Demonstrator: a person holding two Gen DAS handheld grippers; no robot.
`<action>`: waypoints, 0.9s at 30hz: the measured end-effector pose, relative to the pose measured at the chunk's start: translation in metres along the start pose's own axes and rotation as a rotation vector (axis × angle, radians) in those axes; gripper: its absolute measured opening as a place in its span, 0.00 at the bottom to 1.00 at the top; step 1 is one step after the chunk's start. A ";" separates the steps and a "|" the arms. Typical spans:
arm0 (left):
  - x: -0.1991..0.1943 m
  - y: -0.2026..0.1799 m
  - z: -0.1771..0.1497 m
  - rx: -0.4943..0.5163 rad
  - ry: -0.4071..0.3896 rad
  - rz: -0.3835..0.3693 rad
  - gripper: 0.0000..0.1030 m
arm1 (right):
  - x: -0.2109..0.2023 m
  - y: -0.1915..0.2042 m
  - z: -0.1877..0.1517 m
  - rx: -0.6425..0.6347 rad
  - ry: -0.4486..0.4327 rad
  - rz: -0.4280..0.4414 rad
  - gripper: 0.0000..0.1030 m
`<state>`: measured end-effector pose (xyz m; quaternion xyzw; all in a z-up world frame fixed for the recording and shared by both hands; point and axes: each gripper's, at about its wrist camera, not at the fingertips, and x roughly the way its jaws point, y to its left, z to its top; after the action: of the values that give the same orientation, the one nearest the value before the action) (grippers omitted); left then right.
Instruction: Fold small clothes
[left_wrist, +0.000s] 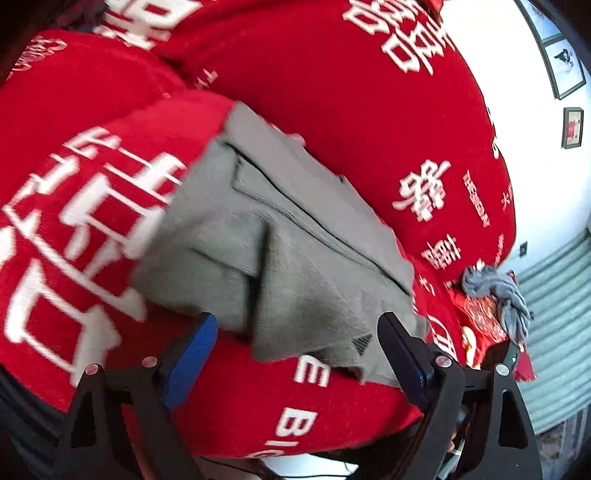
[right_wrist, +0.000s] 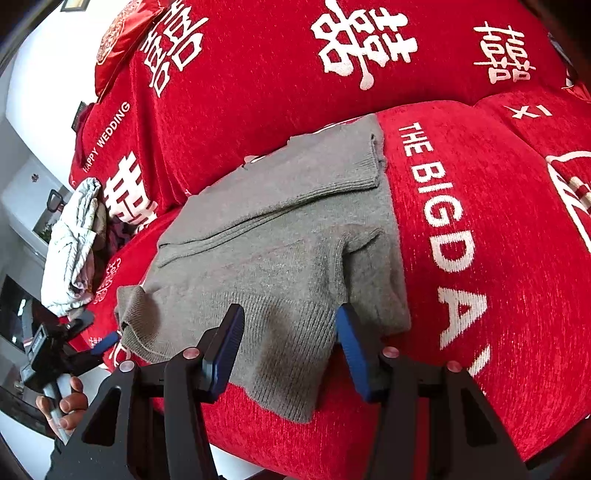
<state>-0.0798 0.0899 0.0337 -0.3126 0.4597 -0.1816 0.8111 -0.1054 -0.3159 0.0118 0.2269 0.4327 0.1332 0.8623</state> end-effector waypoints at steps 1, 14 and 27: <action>0.003 -0.002 0.001 0.004 0.011 -0.003 0.86 | 0.001 -0.001 0.000 0.010 0.008 0.012 0.55; 0.035 -0.010 0.014 0.089 0.094 0.017 0.31 | 0.021 0.003 -0.009 0.000 0.091 0.009 0.55; -0.013 -0.033 0.034 0.136 -0.076 -0.041 0.12 | -0.028 0.022 0.028 0.006 -0.093 0.196 0.11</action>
<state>-0.0574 0.0844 0.0772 -0.2728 0.4089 -0.2171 0.8434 -0.1005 -0.3169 0.0568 0.2765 0.3681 0.2049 0.8637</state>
